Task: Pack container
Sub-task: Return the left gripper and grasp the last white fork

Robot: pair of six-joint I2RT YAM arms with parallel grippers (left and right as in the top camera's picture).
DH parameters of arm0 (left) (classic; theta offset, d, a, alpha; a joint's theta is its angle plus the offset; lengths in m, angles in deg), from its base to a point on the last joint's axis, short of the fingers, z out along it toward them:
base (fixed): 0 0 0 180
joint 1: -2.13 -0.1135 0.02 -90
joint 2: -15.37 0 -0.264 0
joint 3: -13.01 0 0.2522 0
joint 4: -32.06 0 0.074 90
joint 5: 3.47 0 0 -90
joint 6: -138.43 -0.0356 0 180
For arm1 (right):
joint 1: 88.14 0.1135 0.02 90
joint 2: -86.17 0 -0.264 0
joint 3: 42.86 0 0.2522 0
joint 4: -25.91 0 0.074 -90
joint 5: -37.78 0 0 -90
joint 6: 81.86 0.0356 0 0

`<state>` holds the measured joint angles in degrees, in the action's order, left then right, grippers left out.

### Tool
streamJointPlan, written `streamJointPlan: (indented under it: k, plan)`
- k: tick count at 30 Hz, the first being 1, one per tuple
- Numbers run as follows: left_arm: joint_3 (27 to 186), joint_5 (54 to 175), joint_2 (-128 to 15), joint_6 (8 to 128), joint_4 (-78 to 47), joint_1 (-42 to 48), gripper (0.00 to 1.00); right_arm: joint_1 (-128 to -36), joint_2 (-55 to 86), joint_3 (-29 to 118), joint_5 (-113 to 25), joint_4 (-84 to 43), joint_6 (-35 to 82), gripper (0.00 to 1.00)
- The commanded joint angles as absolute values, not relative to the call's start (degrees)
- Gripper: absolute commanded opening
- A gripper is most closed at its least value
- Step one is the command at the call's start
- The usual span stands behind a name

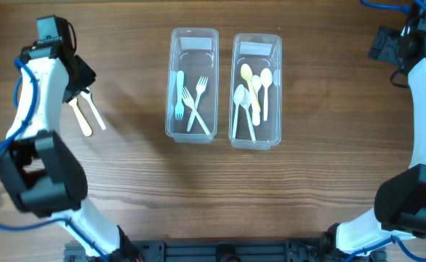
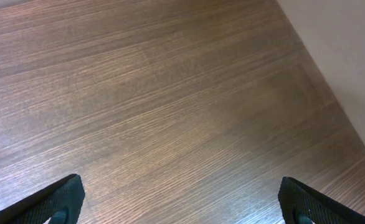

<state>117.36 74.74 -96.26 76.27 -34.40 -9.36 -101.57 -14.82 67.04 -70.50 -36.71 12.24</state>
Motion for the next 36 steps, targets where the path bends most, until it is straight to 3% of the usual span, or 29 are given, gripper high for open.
streamJointPlan:
  k: [1,6,16,20,23,36]
  plan:
    - [116.7,74.3,-102.1,77.4,-33.0,-10.0,0.45,-101.3,-15.3,67.5,-71.5,-36.7,12.7,1.0]
    - [116.7,74.5,-107.0,77.2,-30.8,-10.0,0.38,-101.3,-15.3,67.5,-71.5,-36.7,12.7,1.0]
    - [116.7,77.8,-111.0,77.1,-26.9,-10.0,0.36,-101.3,-15.3,67.5,-71.5,-36.7,12.7,1.0]
    - [116.7,78.1,-111.1,77.2,-26.4,-10.0,0.25,-101.3,-15.3,67.5,-71.5,-36.7,12.7,1.0]
    - [116.7,78.1,-111.1,77.2,-26.4,-10.0,0.04,-101.3,-15.3,67.5,-71.5,-36.7,12.7,1.0]
    - [118.3,78.1,-106.4,77.2,-30.1,-10.0,0.04,-101.3,-15.3,67.5,-71.5,-36.7,12.7,1.0]
